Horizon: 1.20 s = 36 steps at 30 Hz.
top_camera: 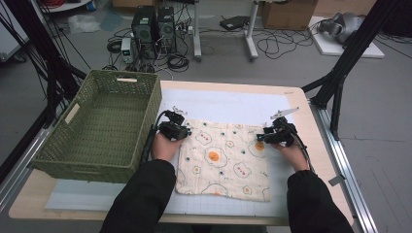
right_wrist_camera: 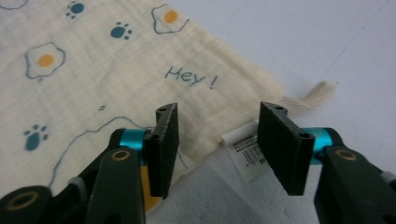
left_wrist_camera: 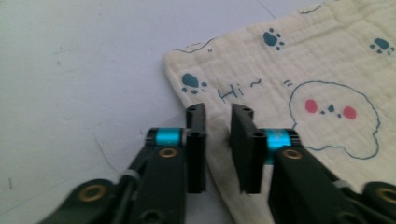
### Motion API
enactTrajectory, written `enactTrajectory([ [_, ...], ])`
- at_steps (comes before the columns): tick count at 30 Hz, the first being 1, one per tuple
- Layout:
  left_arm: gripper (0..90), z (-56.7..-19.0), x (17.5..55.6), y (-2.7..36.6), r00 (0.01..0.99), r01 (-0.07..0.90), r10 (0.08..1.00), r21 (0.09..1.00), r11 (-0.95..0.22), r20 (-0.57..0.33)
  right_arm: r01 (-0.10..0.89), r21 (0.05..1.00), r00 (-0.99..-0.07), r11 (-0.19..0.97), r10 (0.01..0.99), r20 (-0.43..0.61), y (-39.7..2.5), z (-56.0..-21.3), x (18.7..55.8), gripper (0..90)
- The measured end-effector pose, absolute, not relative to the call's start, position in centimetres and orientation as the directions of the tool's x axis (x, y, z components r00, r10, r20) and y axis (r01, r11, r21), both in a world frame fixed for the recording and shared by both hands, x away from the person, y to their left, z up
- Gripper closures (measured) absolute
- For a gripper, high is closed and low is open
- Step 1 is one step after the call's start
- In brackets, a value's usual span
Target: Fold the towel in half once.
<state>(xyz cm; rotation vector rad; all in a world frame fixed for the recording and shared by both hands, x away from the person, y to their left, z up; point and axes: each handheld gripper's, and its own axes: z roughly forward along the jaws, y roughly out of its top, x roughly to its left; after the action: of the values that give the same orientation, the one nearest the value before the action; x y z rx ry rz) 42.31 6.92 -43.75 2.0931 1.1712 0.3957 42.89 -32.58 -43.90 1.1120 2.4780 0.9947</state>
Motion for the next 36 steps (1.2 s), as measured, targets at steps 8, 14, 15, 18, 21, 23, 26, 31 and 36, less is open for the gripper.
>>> enactTrajectory([
  [8,87.8,-43.5,41.2,7.4,0.520,0.603,0.847,0.751,-0.268,-0.116,0.562,0.687,-0.719,0.461,0.683,0.129,-32.8,-43.8,42.3,87.2],
  [14,87.8,-42.6,39.4,8.1,0.518,0.549,0.848,0.804,-0.228,-0.114,0.525,0.734,-0.747,0.431,0.647,0.155,-33.6,-42.2,41.0,87.2],
  [15,87.8,-42.5,39.0,8.0,0.524,0.540,0.844,0.811,-0.225,-0.115,0.518,0.742,-0.751,0.425,0.641,0.158,-33.7,-41.8,40.7,87.3],
  [18,87.8,-42.0,38.0,7.9,0.547,0.516,0.831,0.822,-0.239,-0.101,0.500,0.762,-0.766,0.412,0.620,0.167,-34.0,-41.0,39.6,87.2],
  [21,87.7,-41.5,36.8,8.2,0.569,0.491,0.814,0.842,-0.226,-0.113,0.473,0.771,-0.787,0.426,0.599,0.151,-33.8,-40.1,38.4,87.2],
  [23,87.7,-41.3,36.0,8.2,0.588,0.476,0.803,0.843,-0.251,-0.092,0.452,0.773,-0.801,0.445,0.583,0.132,-33.5,-39.6,37.6,87.2],
  [26,87.7,-41.6,34.8,8.3,0.596,0.467,0.798,0.846,-0.259,-0.085,0.437,0.773,-0.818,0.460,0.561,0.128,-33.3,-39.7,36.5,87.2],
  [31,87.7,-42.3,33.2,8.6,0.606,0.462,0.792,0.841,-0.281,-0.069,0.439,0.776,-0.823,0.453,0.550,0.145,-33.9,-40.3,34.8,87.2],
  [36,87.7,-43.0,31.7,9.3,0.617,0.475,0.783,0.830,-0.293,-0.077,0.445,0.765,-0.832,0.466,0.532,0.160,-34.4,-41.4,33.0,87.3],
])
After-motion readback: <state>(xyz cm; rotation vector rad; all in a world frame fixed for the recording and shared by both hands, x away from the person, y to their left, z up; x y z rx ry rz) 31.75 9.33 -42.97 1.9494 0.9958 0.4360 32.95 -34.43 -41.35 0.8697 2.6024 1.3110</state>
